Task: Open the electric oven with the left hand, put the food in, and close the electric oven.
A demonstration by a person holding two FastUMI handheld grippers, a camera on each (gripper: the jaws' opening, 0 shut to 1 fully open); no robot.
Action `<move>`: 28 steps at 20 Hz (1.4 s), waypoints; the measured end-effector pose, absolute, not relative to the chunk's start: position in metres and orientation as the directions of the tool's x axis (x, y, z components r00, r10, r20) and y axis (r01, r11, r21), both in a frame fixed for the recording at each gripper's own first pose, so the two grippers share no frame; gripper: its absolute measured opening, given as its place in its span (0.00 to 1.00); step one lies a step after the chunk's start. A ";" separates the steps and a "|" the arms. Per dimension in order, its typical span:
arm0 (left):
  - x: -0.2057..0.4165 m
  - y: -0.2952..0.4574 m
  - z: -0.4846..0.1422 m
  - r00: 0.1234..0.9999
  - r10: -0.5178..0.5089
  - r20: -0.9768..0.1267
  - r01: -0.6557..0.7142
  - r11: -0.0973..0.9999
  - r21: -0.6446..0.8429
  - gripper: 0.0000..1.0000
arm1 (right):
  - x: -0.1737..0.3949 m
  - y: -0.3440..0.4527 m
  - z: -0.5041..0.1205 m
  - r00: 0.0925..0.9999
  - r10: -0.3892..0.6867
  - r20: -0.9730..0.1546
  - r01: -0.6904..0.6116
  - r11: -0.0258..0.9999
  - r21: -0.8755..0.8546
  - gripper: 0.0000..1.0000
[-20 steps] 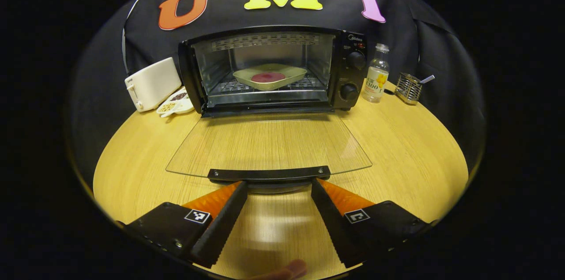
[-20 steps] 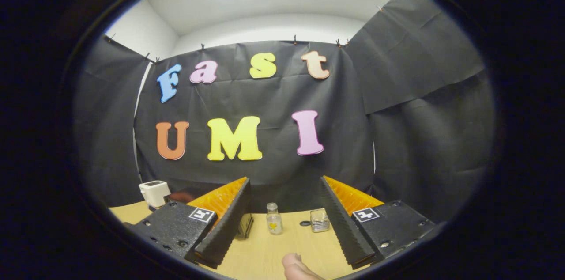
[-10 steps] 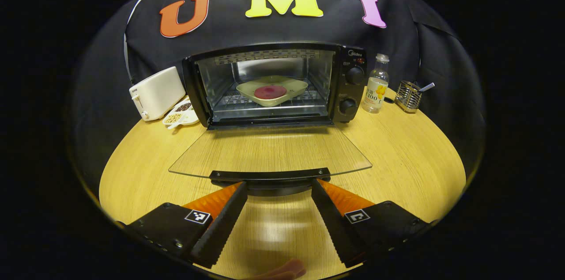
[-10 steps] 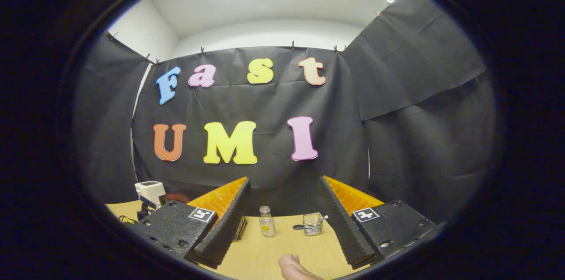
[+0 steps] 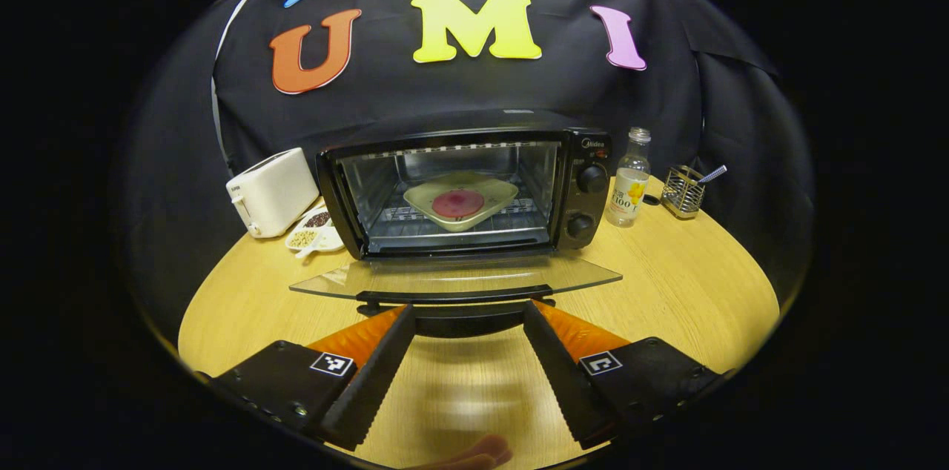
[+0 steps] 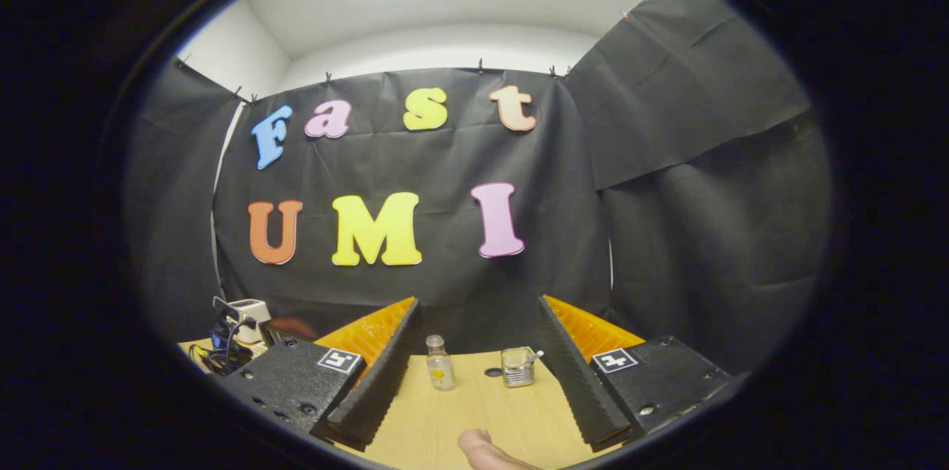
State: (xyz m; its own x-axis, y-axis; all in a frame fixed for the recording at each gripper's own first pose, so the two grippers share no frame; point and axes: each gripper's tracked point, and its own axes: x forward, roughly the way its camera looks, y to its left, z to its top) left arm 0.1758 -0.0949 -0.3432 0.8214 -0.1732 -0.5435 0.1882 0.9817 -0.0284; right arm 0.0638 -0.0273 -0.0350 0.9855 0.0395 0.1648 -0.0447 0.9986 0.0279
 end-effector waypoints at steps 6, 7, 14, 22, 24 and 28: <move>0.193 -0.094 -0.321 0.843 -0.168 -0.511 0.195 0.981 0.000 0.96 | 0.054 -0.029 -0.048 0.991 0.043 0.127 -0.048 0.998 0.038 0.96; 0.195 -0.093 -0.317 0.847 -0.167 -0.505 0.195 0.981 0.002 0.96 | 0.051 -0.028 -0.049 0.991 0.046 0.125 -0.050 0.998 0.036 0.96; 0.230 -0.093 -0.288 0.895 -0.174 -0.410 0.197 0.980 0.015 0.96 | 0.013 -0.027 -0.050 0.987 0.059 0.149 -0.062 0.998 0.014 0.96; 0.273 -0.096 -0.262 0.941 -0.185 -0.283 0.181 0.983 -0.038 0.96 | -0.034 -0.028 -0.076 0.988 0.063 0.142 -0.059 0.998 -0.031 0.96; 0.261 -0.096 -0.264 0.933 -0.192 -0.304 0.169 0.981 -0.100 0.96 | -0.037 -0.036 -0.078 0.991 0.032 0.133 -0.026 0.999 -0.047 0.96; 0.226 -0.074 -0.247 0.949 -0.131 -0.285 0.109 0.990 -0.091 0.97 | -0.048 -0.033 -0.079 0.992 0.018 0.127 -0.015 1.000 -0.022 0.96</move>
State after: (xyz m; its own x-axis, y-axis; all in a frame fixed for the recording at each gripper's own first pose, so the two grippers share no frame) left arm 0.2257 -0.0744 -0.2466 0.9494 -0.1311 -0.2853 0.1093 0.9898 -0.0913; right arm -0.0484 -0.0334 -0.0794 0.9917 0.0178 0.1270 -0.0152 0.9996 -0.0218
